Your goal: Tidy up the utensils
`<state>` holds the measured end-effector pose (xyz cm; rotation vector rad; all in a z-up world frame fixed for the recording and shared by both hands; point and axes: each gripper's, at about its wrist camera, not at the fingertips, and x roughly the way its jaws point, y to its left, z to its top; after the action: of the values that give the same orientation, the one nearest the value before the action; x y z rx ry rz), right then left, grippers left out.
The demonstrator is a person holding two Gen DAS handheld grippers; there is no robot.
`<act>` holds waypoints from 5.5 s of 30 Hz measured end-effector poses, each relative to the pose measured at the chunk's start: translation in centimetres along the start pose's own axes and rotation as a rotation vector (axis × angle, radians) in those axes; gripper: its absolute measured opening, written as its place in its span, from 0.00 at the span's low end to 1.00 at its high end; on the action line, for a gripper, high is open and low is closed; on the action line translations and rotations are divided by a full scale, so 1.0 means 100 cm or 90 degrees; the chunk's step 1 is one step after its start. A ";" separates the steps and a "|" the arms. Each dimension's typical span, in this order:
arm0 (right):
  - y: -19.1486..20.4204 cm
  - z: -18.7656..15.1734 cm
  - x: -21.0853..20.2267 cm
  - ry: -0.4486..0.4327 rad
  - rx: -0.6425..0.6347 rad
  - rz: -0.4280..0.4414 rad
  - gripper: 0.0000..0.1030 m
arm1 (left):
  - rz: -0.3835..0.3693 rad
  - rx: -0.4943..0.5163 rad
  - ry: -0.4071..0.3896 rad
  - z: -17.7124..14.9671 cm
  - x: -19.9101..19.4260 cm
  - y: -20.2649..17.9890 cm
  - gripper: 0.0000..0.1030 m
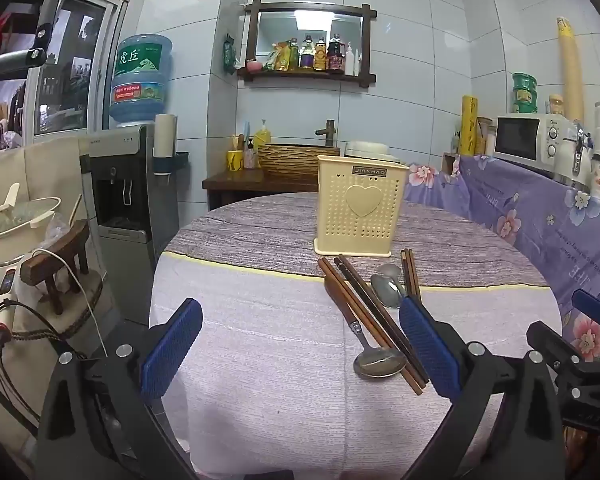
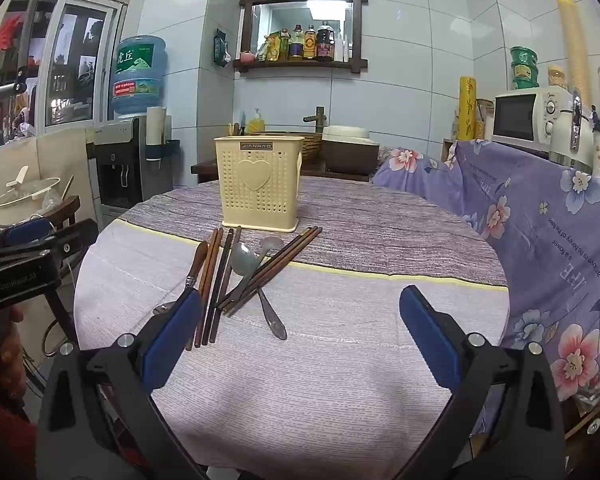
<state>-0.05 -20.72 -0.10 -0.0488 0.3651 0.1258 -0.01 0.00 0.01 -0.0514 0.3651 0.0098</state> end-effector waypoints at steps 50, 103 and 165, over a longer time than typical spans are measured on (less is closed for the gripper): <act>0.003 0.000 0.002 0.001 -0.001 0.004 0.95 | 0.003 0.014 0.010 -0.005 0.005 -0.001 0.95; 0.003 -0.006 0.011 0.016 0.004 0.000 0.95 | 0.006 0.012 0.031 -0.009 0.015 0.003 0.95; -0.069 0.025 0.182 0.348 0.022 -0.022 0.86 | -0.041 0.029 0.291 0.017 0.146 0.004 0.83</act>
<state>18.64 -25.30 -4.14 -0.0547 0.9121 0.0692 14.17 0.47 -3.65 -0.0204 0.8208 -0.0755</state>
